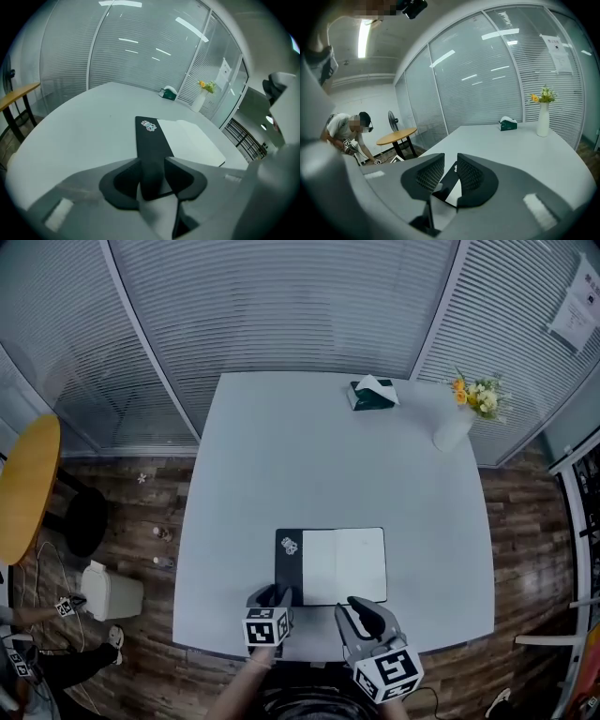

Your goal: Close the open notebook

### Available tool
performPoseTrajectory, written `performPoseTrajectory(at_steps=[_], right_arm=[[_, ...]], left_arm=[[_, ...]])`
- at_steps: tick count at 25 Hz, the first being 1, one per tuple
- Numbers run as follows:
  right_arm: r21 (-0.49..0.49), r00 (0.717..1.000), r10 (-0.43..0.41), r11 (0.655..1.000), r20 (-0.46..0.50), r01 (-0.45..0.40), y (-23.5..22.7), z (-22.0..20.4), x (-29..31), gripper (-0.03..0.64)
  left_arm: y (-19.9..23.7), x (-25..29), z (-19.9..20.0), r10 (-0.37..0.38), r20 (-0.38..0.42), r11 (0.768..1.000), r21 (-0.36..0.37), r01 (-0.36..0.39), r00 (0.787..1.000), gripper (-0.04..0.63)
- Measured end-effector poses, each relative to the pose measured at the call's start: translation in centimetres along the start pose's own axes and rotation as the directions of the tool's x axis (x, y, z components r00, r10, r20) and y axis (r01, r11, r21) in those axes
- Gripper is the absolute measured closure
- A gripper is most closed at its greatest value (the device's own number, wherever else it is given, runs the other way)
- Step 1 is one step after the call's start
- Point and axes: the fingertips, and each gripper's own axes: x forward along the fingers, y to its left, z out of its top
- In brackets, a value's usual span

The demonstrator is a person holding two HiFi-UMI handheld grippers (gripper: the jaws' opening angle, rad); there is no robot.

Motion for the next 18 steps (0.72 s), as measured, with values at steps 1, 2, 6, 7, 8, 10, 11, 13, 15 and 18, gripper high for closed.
performPoseTrajectory(at_steps=[1,2,6,7,8,10,11,13,15,18], right_arm=[[-0.002,1.000,0.001,1.000,0.000,-0.001,-0.2,0.0,-0.2,0.532],[-0.006,1.000,0.001,1.000,0.000,-0.001,-0.4,0.1,-0.3,0.532],[-0.004,1.000,-0.001,1.000,0.010,0.001,-1.2,0.6,-0.8,0.534],[-0.003,1.000,-0.003,1.000,0.011,0.003,-1.3,0.7,-0.9,0.532],[-0.003,1.000,-0.004,1.000,0.010,0.004,-1.5,0.7,-1.1,0.534],[-0.005,1.000,-0.002,1.000,0.006,0.002,-1.8,0.6,-1.3,0.534],[-0.004,1.000,-0.001,1.000,0.005,0.001,-2.0,0.6,-1.4,0.532],[0.000,1.000,-0.002,1.000,0.005,0.002,-2.3,0.5,-1.6,0.532],[0.000,1.000,-0.004,1.000,0.008,0.004,-2.5,0.6,-1.9,0.534],[-0.007,1.000,-0.014,1.000,0.019,0.014,-2.9,1.1,-2.1,0.534]], left_arm=[[0.1,0.3,-0.3,0.008,-0.011,1.000,-0.008,-0.008,1.000,0.446],[0.1,0.5,-0.6,0.019,-0.018,1.000,-0.012,-0.019,1.000,0.440],[0.3,0.7,-0.7,0.072,-0.003,0.997,-0.021,-0.072,0.997,0.431],[0.3,0.7,-0.6,0.079,0.000,0.997,-0.026,-0.079,0.997,0.431],[0.3,0.7,-0.6,0.082,0.001,0.996,-0.031,-0.082,0.997,0.431],[0.1,0.8,-0.5,0.071,-0.002,0.997,-0.043,-0.071,0.997,0.431],[0.0,0.8,-0.5,0.059,-0.004,0.997,-0.057,-0.059,0.998,0.431],[-0.2,0.8,-0.4,0.027,-0.009,0.994,-0.102,-0.028,1.000,0.431],[-0.3,0.7,-0.5,0.003,-0.012,0.988,-0.154,-0.005,1.000,0.433],[-0.1,0.6,-0.3,0.021,-0.003,0.985,-0.173,-0.021,1.000,0.432]])
